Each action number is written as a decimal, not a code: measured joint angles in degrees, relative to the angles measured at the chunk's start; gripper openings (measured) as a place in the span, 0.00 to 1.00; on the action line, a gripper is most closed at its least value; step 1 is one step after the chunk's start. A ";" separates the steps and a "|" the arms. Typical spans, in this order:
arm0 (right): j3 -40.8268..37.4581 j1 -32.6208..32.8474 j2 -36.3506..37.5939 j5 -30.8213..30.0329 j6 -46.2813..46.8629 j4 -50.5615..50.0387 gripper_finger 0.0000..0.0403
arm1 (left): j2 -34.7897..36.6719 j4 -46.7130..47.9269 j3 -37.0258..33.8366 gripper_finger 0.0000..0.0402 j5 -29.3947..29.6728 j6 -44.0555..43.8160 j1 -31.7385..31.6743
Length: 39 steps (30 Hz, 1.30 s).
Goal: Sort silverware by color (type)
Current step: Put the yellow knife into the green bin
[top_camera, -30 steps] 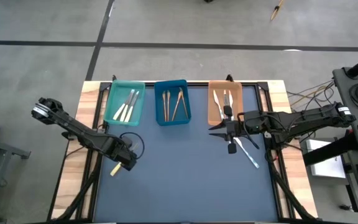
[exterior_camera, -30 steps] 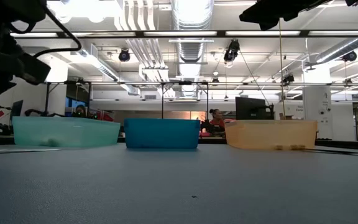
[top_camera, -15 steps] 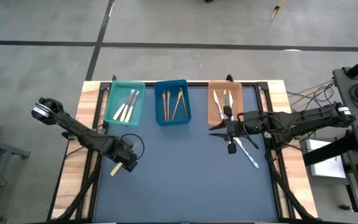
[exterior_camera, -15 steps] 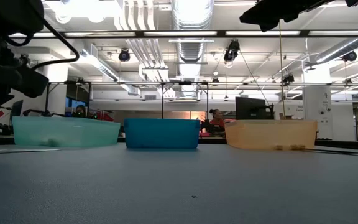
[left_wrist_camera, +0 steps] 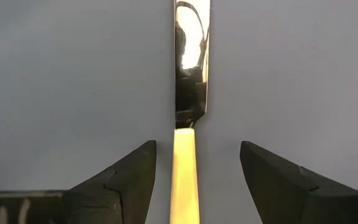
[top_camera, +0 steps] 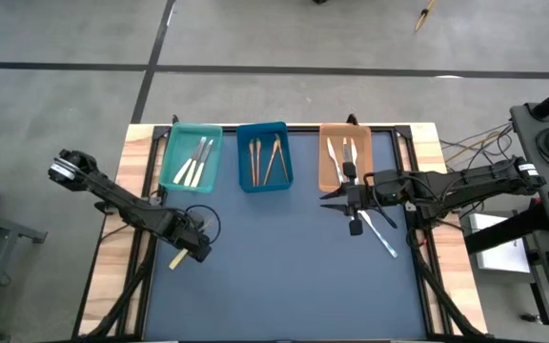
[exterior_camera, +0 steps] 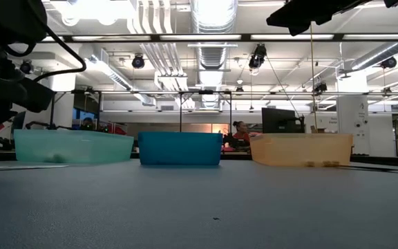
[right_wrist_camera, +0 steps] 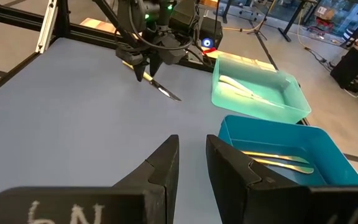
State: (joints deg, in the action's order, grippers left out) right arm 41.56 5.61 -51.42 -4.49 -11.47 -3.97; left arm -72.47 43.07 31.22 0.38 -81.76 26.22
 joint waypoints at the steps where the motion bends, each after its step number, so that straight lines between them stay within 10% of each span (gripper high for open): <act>1: 0.00 -0.01 0.00 0.00 0.00 0.00 0.18 | 0.00 0.00 0.00 0.53 0.20 0.00 0.00; 24: -0.02 0.00 0.00 0.00 0.11 -0.02 0.18 | 0.02 -1.04 -0.61 0.51 1.73 -0.70 0.00; 39: -0.02 -0.02 0.00 0.00 0.13 -0.04 0.18 | 0.02 -1.15 -0.72 0.22 2.14 -1.33 0.00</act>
State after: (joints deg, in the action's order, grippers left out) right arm 41.54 5.59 -51.42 -4.49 -11.33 -4.01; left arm -72.44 41.92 30.50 2.52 -83.08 26.22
